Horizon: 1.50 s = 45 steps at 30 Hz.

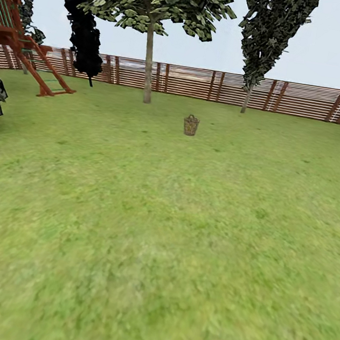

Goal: Take the three Easter eggs out of the wicker basket on the lawn in the garden, then place them on the lawn next to a single tree (choose any tree) so that all three eggs are next to the same tree and none are left in the basket.

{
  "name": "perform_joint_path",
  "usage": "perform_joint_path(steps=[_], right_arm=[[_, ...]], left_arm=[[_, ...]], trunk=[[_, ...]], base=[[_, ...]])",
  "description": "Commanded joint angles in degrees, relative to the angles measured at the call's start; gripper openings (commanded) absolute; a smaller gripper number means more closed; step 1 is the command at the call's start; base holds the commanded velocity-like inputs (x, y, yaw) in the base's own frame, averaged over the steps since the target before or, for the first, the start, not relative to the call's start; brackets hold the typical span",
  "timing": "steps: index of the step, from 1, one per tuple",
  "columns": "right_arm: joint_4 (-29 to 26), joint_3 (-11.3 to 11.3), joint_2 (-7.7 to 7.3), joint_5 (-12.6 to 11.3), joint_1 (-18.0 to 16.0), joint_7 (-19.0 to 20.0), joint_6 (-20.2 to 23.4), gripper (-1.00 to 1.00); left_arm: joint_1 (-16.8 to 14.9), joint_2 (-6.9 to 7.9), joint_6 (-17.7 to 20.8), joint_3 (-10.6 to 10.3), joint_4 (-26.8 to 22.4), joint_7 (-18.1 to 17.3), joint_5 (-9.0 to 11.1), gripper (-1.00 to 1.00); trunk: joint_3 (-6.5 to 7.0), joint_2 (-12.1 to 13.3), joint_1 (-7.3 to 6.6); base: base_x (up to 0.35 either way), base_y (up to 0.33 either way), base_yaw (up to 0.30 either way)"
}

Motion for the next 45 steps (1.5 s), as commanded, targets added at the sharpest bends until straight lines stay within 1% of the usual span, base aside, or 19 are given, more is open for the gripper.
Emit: perform_joint_path(steps=[1,22,45], right_arm=[[0.1,0.0,-0.02,0.3,0.0,0.0,-0.2,1.00],[0.1,-0.1,0.46,0.4,0.0,-0.1,-0.2,1.00],[0.1,-0.1,0.49,0.3,0.0,-0.1,-0.2,1.00]], left_arm=[[0.0,-0.01,-0.1,0.1,-0.1,0.0,0.1,1.00],[0.0,0.03,0.0,0.1,-0.1,0.0,0.1,1.00],[0.0,0.07,0.0,0.1,-0.1,-0.1,0.1,1.00]], trunk=[[-0.04,0.0,0.03],[-0.04,0.0,0.03],[-0.04,0.0,0.03]], base=[[0.334,0.000,0.000],[0.334,0.000,0.000],[0.334,0.000,0.000]])
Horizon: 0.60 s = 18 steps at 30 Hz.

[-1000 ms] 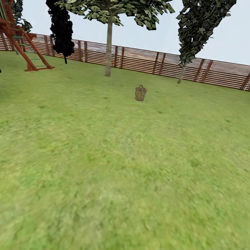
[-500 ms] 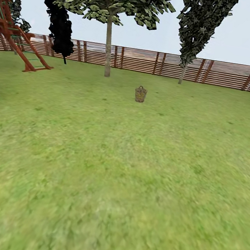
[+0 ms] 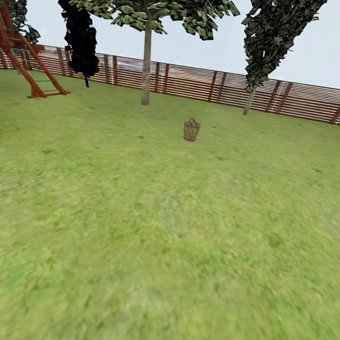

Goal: Take the three Easter eggs out of the wicker basket on the lawn in the garden, then place them on the lawn next to a single tree (choose any tree) so that all three eggs are next to the same tree and none are left in the basket.

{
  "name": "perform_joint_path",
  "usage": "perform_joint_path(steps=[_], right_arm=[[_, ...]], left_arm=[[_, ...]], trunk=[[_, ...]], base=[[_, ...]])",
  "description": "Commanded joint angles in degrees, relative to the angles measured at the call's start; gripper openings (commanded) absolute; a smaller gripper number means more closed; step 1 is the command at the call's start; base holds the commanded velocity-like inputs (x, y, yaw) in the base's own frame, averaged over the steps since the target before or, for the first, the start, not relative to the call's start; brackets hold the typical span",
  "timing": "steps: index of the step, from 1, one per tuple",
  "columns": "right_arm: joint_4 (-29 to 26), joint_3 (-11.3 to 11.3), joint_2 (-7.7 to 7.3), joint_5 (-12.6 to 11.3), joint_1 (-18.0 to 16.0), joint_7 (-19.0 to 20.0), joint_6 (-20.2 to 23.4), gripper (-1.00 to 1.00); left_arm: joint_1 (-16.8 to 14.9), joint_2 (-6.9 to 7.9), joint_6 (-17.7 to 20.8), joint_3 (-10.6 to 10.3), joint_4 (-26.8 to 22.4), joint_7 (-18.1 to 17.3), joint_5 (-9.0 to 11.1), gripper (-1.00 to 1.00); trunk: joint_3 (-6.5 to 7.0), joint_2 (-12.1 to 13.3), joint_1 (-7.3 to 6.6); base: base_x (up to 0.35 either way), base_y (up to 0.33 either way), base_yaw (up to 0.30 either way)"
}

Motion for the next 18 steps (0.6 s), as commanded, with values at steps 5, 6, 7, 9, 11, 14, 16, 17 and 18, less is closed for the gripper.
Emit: perform_joint_path(steps=[5,6,7,9,11,14,16,17,18], right_arm=[[0.0,0.0,-0.02,0.4,0.0,-0.1,-0.2,1.00],[0.0,0.0,-0.02,0.5,0.0,-0.1,-0.2,1.00],[0.0,0.0,-0.01,0.5,0.0,-0.1,-0.2,1.00],[0.0,0.0,-0.05,0.5,0.0,0.0,-0.2,1.00],[0.0,0.0,-0.15,0.4,0.0,0.1,-0.2,1.00],[0.0,0.0,-0.17,0.4,0.0,0.2,-0.2,1.00],[0.0,0.0,-0.18,0.4,0.0,0.2,-0.2,1.00],[0.0,0.0,-0.18,0.4,0.0,0.2,-0.3,1.00],[0.0,0.0,-0.18,0.4,0.0,0.2,-0.2,1.00]], left_arm=[[0.0,-0.01,-0.1,0.1,-0.1,0.0,0.1,1.00],[0.0,-0.04,-0.1,0.1,-0.1,0.0,0.1,1.00],[0.0,-0.06,-0.1,0.1,-0.1,0.0,0.1,1.00],[0.0,-0.04,-0.1,0.1,-0.1,0.0,0.1,1.00],[0.0,-0.03,-0.1,0.1,-0.1,0.0,0.1,1.00],[0.0,-0.03,-0.1,0.1,-0.1,0.0,0.1,1.00],[0.0,-0.05,-0.1,0.0,-0.1,0.0,0.1,1.00],[0.0,-0.03,-0.1,0.0,-0.1,-0.1,0.1,1.00],[0.0,-0.07,-0.1,0.0,-0.1,0.0,0.1,1.00]], trunk=[[-0.04,0.0,0.03],[-0.04,0.0,0.03],[-0.04,0.0,0.03],[-0.04,0.0,0.03],[-0.04,0.0,0.03],[-0.04,0.0,0.03],[-0.04,0.0,0.03],[-0.04,0.0,0.03],[-0.04,0.0,0.03]], base=[[0.334,0.000,0.000],[0.334,0.000,0.000],[0.334,0.000,-0.005],[0.334,0.000,-0.090],[0.334,0.000,-0.203],[0.334,0.000,-0.263],[0.334,0.000,-0.279],[0.334,0.000,-0.272],[0.334,0.000,-0.144]])
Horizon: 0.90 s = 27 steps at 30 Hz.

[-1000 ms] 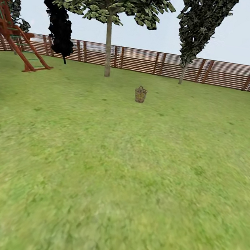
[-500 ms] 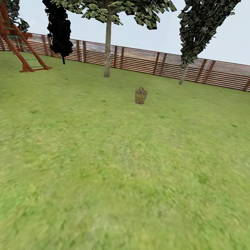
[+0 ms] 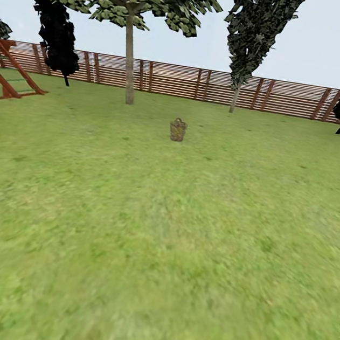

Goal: Take the three Easter eggs out of the wicker basket on the lawn in the garden, then place them on the lawn next to a single tree (choose any tree) so that all three eggs are next to the same tree and none are left in the basket.

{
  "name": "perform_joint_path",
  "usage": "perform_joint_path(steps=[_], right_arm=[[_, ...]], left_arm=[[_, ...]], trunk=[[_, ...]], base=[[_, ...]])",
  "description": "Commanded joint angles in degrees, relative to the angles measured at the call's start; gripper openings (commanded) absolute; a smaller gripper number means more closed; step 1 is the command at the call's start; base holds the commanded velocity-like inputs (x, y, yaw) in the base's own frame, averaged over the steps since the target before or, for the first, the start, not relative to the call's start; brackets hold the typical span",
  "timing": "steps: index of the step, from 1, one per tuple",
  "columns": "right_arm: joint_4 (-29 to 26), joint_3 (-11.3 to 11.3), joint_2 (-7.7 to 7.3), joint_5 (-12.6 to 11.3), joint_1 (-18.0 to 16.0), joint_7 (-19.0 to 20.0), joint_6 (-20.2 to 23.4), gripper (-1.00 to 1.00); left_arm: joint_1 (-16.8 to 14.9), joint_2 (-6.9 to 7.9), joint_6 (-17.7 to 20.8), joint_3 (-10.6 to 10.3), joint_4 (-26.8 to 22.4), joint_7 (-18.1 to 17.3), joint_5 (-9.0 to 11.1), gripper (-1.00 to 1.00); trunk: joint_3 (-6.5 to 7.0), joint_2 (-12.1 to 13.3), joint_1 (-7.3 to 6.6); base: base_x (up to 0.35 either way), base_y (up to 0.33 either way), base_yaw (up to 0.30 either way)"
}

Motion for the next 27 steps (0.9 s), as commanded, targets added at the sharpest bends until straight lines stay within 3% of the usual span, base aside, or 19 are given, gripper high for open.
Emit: perform_joint_path(steps=[1,27], right_arm=[[0.0,0.0,0.01,0.3,0.0,0.0,-0.2,1.00],[0.1,0.0,0.09,0.3,0.0,-0.2,-0.1,1.00]], left_arm=[[0.0,-0.02,-0.1,0.1,-0.1,0.0,0.1,1.00],[0.0,0.01,-0.1,0.1,-0.1,0.0,0.1,1.00]], trunk=[[-0.04,0.0,0.03],[-0.04,0.0,0.03]], base=[[0.334,0.000,-0.092],[0.334,0.000,-0.005]])
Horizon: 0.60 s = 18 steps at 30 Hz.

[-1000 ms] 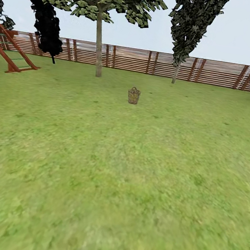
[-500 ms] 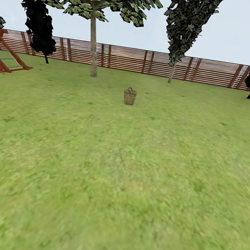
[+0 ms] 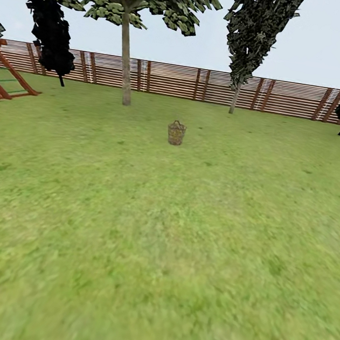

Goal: Take the three Easter eggs out of the wicker basket on the lawn in the garden, then place them on the lawn next to a single tree (choose any tree) so that all three eggs are next to the same tree and none are left in the basket.

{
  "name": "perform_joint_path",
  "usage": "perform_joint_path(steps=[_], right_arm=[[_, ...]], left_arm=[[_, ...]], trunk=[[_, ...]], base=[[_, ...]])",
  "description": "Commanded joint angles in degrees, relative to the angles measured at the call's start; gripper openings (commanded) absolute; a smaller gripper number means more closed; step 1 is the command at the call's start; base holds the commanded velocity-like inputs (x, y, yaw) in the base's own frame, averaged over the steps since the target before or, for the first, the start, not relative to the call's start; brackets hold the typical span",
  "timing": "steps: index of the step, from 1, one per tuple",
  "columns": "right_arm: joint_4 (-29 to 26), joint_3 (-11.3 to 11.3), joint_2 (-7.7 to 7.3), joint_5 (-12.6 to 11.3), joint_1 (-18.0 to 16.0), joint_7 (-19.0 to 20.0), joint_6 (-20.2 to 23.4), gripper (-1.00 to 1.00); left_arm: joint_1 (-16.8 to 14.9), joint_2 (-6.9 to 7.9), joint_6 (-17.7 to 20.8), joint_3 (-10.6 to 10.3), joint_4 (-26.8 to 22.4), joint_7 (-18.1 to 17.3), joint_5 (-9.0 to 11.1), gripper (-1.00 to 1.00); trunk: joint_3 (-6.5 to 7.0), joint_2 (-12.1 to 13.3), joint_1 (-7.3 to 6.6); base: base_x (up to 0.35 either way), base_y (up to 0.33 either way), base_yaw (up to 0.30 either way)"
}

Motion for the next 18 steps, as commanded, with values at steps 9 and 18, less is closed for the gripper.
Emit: perform_joint_path(steps=[9,18], right_arm=[[0.0,0.0,-0.02,0.3,0.0,0.0,-0.2,1.00],[0.0,0.0,0.06,0.3,0.0,-0.1,-0.2,1.00]], left_arm=[[0.0,-0.04,-0.1,0.1,-0.1,0.0,0.1,1.00],[0.0,-0.04,-0.1,0.1,-0.1,0.0,0.1,1.00]], trunk=[[-0.04,0.0,0.03],[-0.04,0.0,0.03]], base=[[0.334,0.000,0.000],[0.334,0.000,0.000]])
